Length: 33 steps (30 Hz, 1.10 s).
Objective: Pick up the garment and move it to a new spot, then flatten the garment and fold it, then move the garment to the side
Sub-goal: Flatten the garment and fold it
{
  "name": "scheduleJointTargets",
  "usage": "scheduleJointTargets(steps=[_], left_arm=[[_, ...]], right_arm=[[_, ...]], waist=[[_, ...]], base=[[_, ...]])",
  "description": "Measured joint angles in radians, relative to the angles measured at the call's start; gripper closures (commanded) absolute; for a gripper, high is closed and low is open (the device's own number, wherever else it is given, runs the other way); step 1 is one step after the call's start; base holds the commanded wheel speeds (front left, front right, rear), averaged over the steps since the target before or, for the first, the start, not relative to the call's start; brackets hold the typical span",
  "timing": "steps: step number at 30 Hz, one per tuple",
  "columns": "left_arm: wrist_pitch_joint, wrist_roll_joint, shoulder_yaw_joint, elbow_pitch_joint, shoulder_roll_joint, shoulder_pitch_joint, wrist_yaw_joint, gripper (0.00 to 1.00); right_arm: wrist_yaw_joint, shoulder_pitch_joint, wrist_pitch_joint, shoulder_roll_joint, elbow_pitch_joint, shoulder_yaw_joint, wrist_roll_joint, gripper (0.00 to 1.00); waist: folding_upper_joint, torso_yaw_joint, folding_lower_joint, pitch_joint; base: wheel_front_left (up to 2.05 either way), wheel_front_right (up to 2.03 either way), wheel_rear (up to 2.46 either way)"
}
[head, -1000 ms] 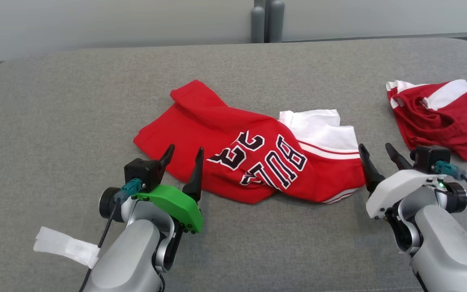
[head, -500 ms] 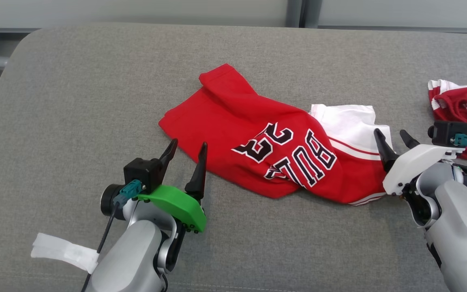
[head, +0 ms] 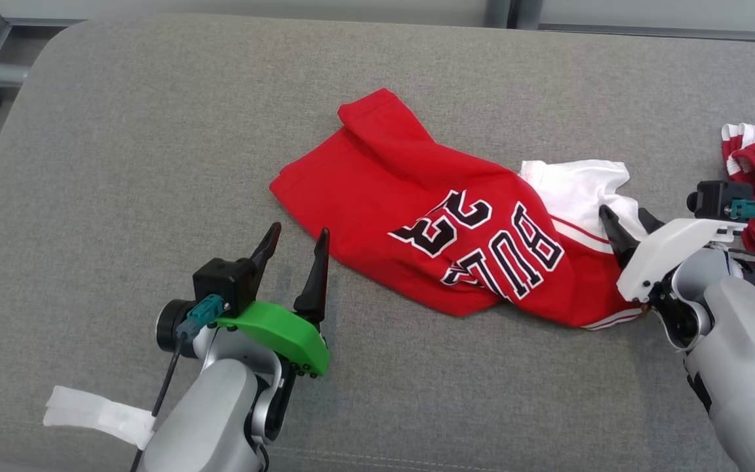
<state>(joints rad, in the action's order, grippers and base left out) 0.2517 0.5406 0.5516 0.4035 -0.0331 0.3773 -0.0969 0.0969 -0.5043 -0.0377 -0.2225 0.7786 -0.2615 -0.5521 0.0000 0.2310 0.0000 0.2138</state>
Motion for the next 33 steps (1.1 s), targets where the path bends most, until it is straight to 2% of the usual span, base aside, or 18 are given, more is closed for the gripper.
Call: scheduleJointTargets(steps=[1,4,5,13,22,33], left_arm=[[0.0,0.0,-0.001,-0.001,0.0,-0.002,0.0,0.0],[0.0,-0.004,-0.005,-0.005,0.0,-0.008,0.0,0.0],[0.0,-0.007,-0.008,-0.007,0.0,-0.009,0.0,0.0],[0.0,-0.011,-0.051,-0.025,-0.006,-0.031,-0.005,0.0],[0.0,-0.022,-0.072,-0.041,-0.009,-0.044,-0.009,0.0],[0.0,-0.026,-0.111,-0.056,-0.014,-0.092,-0.01,0.0]], right_arm=[[0.002,-0.006,0.0,-0.002,0.003,-0.001,0.0,0.54],[0.008,-0.027,0.006,-0.007,0.005,-0.005,0.0,0.94],[0.009,-0.032,0.012,-0.008,0.005,-0.008,0.001,1.0],[0.026,-0.054,0.074,0.005,-0.028,-0.069,0.009,1.0],[0.026,-0.048,0.12,0.019,-0.08,-0.157,0.018,1.0],[0.026,0.104,0.166,0.049,-0.215,-0.339,-0.01,1.0]], waist=[[0.0,0.0,0.0,0.002],[0.0,0.0,0.0,0.006],[0.0,-0.001,0.0,0.007],[0.0,-0.029,0.0,0.006],[0.0,-0.079,0.0,-0.007],[0.0,-0.14,0.0,-0.053]], base=[[0.0,0.0,0.0],[0.0,0.0,0.0],[0.0,0.0,0.0],[0.0,0.0,0.0],[0.0,0.0,0.0],[0.0,0.0,0.0]])
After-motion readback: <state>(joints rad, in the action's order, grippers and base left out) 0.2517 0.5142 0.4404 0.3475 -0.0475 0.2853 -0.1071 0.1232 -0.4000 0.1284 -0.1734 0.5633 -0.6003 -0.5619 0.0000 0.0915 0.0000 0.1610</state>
